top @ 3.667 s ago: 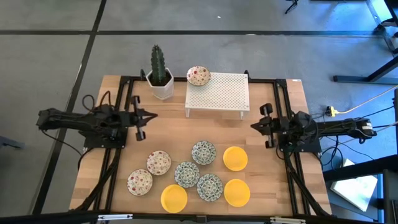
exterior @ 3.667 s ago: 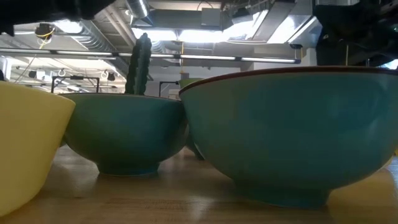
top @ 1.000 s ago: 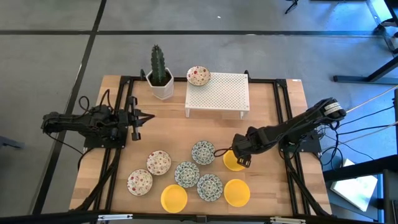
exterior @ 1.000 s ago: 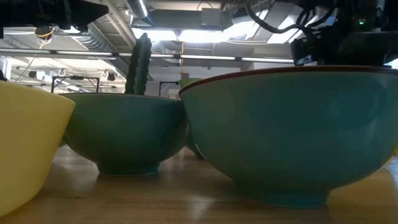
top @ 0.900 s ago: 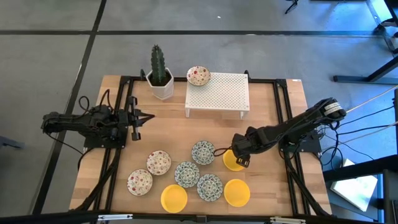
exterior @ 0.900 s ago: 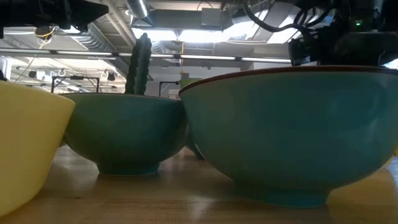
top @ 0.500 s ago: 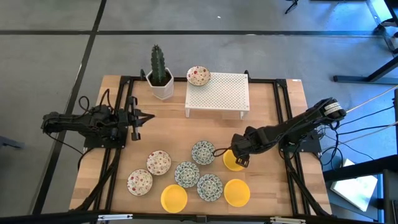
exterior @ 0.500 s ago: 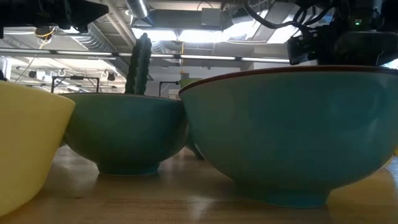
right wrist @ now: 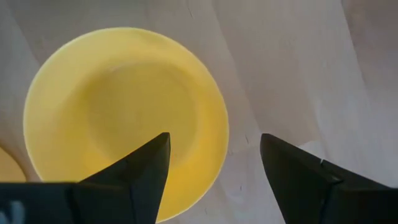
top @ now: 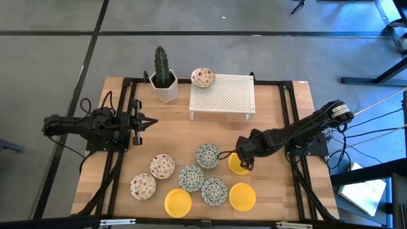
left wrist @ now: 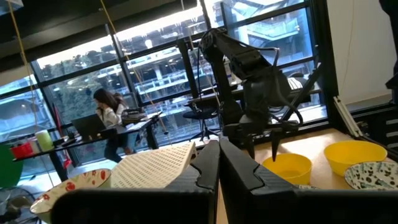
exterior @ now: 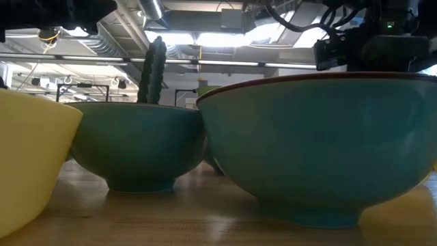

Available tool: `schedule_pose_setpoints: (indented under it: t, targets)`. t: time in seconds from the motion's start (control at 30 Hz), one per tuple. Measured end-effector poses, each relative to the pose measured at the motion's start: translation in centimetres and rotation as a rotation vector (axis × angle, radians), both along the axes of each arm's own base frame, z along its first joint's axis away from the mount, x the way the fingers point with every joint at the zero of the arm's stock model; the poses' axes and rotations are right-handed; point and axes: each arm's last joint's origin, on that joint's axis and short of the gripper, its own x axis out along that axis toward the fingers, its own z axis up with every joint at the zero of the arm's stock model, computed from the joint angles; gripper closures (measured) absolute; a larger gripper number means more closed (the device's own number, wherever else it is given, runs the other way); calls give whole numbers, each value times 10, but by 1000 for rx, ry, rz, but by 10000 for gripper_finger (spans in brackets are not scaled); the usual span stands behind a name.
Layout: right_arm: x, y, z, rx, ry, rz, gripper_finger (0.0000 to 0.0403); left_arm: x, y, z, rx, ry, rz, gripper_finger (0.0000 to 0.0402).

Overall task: Pick & Place Mini bowls
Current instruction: Put the top left yellow bowl on the shelf

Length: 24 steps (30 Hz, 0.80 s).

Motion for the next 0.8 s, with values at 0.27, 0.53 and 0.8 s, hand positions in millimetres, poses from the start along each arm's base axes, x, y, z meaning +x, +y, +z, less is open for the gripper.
schedule_pose_setpoints:
  t: [0.27, 0.53, 0.8]
  targets:
    - [2, -4, -1, 27, 0, -101, 154, 0, 0, 0, 0, 0, 0, 398]
    - [6, -2, -12, 49, 51, -110, 154, 0, 0, 0, 0, 0, 0, 398]
    - [14, -8, -23, 43, 79, -104, 154, 0, 0, 0, 1, 0, 1, 398]
